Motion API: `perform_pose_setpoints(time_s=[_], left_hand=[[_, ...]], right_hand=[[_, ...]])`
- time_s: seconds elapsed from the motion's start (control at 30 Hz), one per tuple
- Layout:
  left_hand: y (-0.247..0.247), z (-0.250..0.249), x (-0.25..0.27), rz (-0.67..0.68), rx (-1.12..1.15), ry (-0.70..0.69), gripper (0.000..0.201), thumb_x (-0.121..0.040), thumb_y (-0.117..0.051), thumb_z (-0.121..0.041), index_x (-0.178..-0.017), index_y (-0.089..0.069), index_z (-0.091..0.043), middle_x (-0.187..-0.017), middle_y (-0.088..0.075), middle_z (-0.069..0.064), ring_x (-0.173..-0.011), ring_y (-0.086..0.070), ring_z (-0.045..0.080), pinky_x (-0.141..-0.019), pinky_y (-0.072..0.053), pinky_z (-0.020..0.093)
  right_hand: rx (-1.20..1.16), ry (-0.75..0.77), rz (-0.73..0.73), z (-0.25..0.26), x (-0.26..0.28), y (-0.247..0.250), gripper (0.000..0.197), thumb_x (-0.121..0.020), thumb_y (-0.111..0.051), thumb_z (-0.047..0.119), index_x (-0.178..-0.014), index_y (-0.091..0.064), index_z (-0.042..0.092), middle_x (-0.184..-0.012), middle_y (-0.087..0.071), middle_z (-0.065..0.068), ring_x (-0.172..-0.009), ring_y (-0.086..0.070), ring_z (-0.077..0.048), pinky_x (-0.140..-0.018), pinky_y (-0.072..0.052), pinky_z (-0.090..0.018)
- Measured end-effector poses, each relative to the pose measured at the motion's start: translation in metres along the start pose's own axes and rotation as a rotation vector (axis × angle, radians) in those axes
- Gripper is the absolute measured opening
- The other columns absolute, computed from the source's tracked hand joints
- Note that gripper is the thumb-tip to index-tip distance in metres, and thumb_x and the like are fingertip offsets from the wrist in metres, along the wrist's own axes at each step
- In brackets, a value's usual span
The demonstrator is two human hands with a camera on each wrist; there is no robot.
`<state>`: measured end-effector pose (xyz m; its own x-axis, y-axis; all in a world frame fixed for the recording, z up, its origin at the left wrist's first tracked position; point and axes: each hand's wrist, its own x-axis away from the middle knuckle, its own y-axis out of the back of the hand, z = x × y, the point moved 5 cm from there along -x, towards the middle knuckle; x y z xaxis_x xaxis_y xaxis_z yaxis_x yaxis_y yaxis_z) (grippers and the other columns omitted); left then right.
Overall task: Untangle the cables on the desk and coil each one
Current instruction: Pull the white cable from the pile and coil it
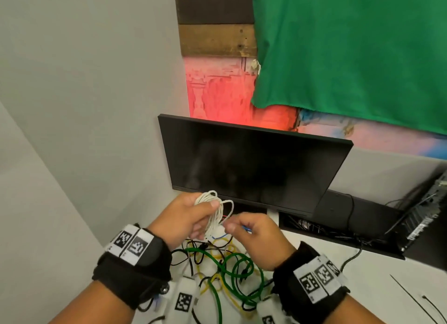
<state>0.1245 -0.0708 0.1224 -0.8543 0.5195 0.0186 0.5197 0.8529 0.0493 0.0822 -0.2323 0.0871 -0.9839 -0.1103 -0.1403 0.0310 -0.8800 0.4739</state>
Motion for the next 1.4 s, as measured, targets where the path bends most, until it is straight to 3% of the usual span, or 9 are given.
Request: perform_pose_setpoints(time_s=[0.1, 0.2, 0.37, 0.53, 0.73, 0.87, 1.0, 1.2, 1.4], left_hand=[[-0.006, 0.001, 0.001, 0.012, 0.136, 0.032, 0.032, -0.09, -0.063, -0.034, -0.06, -0.061, -0.022, -0.04, -0.034, -0.001, -0.034, -0.031, 0.012, -0.045, -0.042, 0.026], [-0.01, 0.004, 0.004, 0.044, 0.314, 0.072, 0.027, -0.088, -0.059, -0.029, -0.068, -0.056, -0.012, -0.04, -0.032, -0.001, -0.032, -0.029, 0.011, -0.044, -0.04, 0.025], [-0.019, 0.009, 0.007, 0.146, 0.5, 0.119, 0.018, -0.082, -0.064, -0.016, -0.068, -0.056, -0.008, -0.039, -0.032, -0.001, -0.03, -0.03, 0.011, -0.043, -0.039, 0.025], [-0.035, 0.014, 0.009, 0.159, 0.544, 0.156, 0.014, -0.08, -0.06, -0.013, -0.069, -0.054, -0.007, -0.038, -0.031, -0.001, -0.029, -0.029, 0.011, -0.042, -0.038, 0.024], [-0.028, 0.007, 0.002, 0.036, 0.693, -0.03, 0.017, -0.082, -0.057, -0.011, -0.092, -0.058, 0.003, -0.054, -0.04, 0.008, -0.045, -0.041, 0.019, -0.053, -0.046, 0.032], [-0.013, 0.01, -0.006, -0.092, 0.443, -0.116, 0.024, -0.085, -0.058, -0.019, -0.096, -0.059, 0.002, -0.059, -0.045, 0.007, -0.052, -0.044, 0.02, -0.06, -0.047, 0.034], [-0.011, 0.016, -0.007, -0.098, 0.011, -0.173, 0.034, -0.089, -0.054, -0.027, -0.096, -0.054, 0.006, -0.059, -0.053, 0.004, -0.055, -0.049, 0.019, -0.063, -0.045, 0.037], [-0.003, 0.013, -0.004, -0.055, -0.009, -0.161, 0.033, -0.088, -0.056, -0.029, -0.094, -0.057, 0.004, -0.06, -0.058, 0.009, -0.055, -0.053, 0.021, -0.062, -0.046, 0.033], [-0.019, 0.024, 0.01, 0.081, -0.359, -0.104, 0.048, -0.082, -0.052, -0.052, -0.088, -0.059, -0.005, -0.073, -0.061, 0.02, -0.065, -0.055, 0.018, -0.065, -0.047, 0.041]], right_hand=[[-0.223, -0.003, -0.185, -0.007, -0.003, 0.01, 0.007, -0.088, -0.066, 0.031, -0.093, -0.067, 0.035, -0.097, -0.07, 0.011, -0.097, -0.066, -0.009, -0.092, -0.054, -0.046], [-0.216, 0.019, -0.195, -0.01, -0.005, 0.014, 0.018, -0.084, -0.066, 0.036, -0.098, -0.062, 0.045, -0.102, -0.067, 0.017, -0.1, -0.064, -0.003, -0.087, -0.054, -0.035], [-0.257, -0.015, -0.205, -0.017, -0.012, 0.008, 0.013, -0.095, -0.063, 0.019, -0.085, -0.069, 0.024, -0.081, -0.073, -0.002, -0.077, -0.069, -0.015, -0.076, -0.057, -0.036], [-0.536, -0.134, -0.268, -0.031, -0.015, 0.002, 0.014, -0.091, -0.069, 0.023, -0.079, -0.063, 0.021, -0.062, -0.066, -0.004, -0.043, -0.053, -0.016, -0.041, -0.041, -0.024], [0.0, -0.006, -0.132, -0.024, -0.001, -0.023, 0.022, -0.097, -0.057, 0.021, -0.09, -0.07, 0.038, -0.076, -0.07, 0.013, -0.07, -0.063, -0.006, -0.067, -0.052, -0.026], [0.34, -0.049, 0.142, -0.011, 0.017, -0.048, 0.015, -0.101, -0.044, 0.036, -0.107, -0.057, 0.031, -0.087, -0.064, 0.008, -0.081, -0.06, -0.014, -0.074, -0.049, -0.031], [0.425, 0.006, 0.268, 0.016, 0.025, -0.051, 0.021, -0.101, -0.041, 0.04, -0.089, -0.047, 0.025, -0.09, -0.06, -0.003, -0.083, -0.053, -0.024, -0.074, -0.044, -0.035], [0.311, 0.092, 0.312, 0.035, 0.028, -0.033, 0.024, -0.093, -0.05, 0.041, -0.095, -0.063, 0.021, -0.077, -0.063, 0.002, -0.071, -0.057, -0.013, -0.069, -0.047, -0.03], [0.204, -0.018, 0.417, 0.038, 0.018, -0.01, 0.013, -0.084, -0.066, 0.039, -0.075, -0.066, 0.03, -0.058, -0.057, 0.013, -0.051, -0.048, -0.001, -0.055, -0.043, -0.023]])
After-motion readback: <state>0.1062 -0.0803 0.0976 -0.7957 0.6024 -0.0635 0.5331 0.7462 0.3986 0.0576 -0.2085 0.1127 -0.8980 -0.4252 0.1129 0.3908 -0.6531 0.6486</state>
